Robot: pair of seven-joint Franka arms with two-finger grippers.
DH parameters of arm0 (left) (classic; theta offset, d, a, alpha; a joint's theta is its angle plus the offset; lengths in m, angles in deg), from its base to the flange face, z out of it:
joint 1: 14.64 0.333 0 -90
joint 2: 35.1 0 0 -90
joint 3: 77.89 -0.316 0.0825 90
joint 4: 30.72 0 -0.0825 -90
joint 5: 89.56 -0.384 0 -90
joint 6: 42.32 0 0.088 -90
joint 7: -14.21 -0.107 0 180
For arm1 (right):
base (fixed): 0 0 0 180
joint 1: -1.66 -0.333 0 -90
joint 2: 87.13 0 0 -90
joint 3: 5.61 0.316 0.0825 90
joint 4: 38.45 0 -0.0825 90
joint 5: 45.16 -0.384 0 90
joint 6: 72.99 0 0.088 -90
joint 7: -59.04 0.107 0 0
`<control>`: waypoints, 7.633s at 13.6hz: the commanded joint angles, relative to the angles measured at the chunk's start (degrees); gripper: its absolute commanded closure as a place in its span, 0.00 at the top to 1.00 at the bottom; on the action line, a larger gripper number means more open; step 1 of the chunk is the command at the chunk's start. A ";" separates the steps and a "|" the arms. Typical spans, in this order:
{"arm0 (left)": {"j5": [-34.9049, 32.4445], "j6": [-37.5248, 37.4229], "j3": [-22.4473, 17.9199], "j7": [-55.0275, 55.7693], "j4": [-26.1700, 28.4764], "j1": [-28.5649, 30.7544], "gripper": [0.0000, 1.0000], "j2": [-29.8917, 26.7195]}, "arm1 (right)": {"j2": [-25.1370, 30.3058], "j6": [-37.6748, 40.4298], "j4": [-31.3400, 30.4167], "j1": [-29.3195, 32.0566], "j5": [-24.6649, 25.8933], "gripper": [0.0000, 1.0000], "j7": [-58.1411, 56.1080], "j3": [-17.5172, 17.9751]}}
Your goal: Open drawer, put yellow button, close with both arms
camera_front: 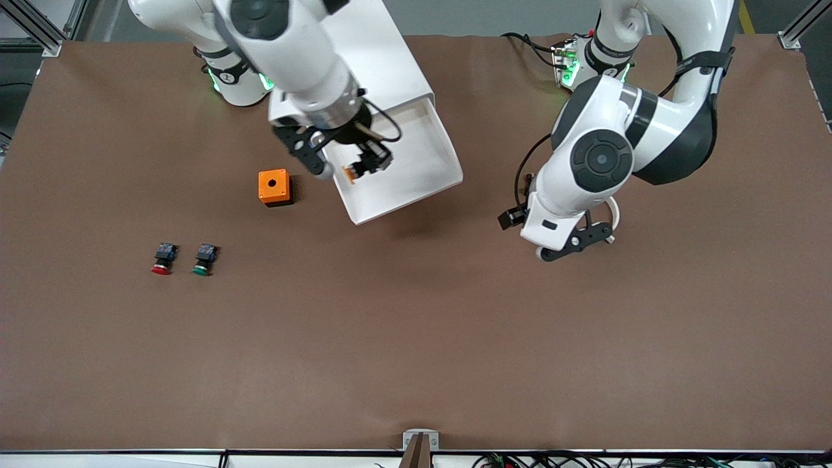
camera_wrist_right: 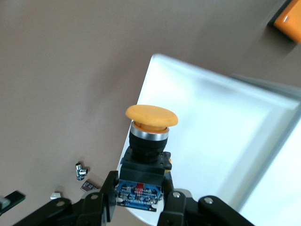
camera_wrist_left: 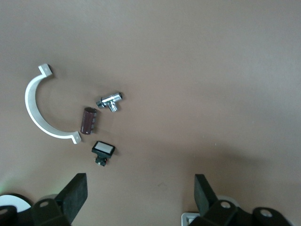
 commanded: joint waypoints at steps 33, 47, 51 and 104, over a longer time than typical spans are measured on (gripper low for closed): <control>-0.81 7.94 1.95 15.40 2.78 -8.30 1.00 4.18 | -11.28 1.74 5.05 -5.44 3.12 1.00 -12.75 -1.53; 5.43 14.10 2.39 19.97 2.16 -14.80 1.00 6.21 | -5.75 18.45 9.81 30.48 5.57 1.00 -78.52 -1.80; 7.27 14.10 2.47 23.22 2.51 -17.96 1.00 6.21 | -1.28 25.04 9.81 37.01 12.33 1.00 -91.58 -1.80; -6.61 -7.25 2.83 -8.47 0.67 18.49 1.00 -16.12 | 9.24 38.31 8.41 41.93 10.68 1.00 -108.73 -0.48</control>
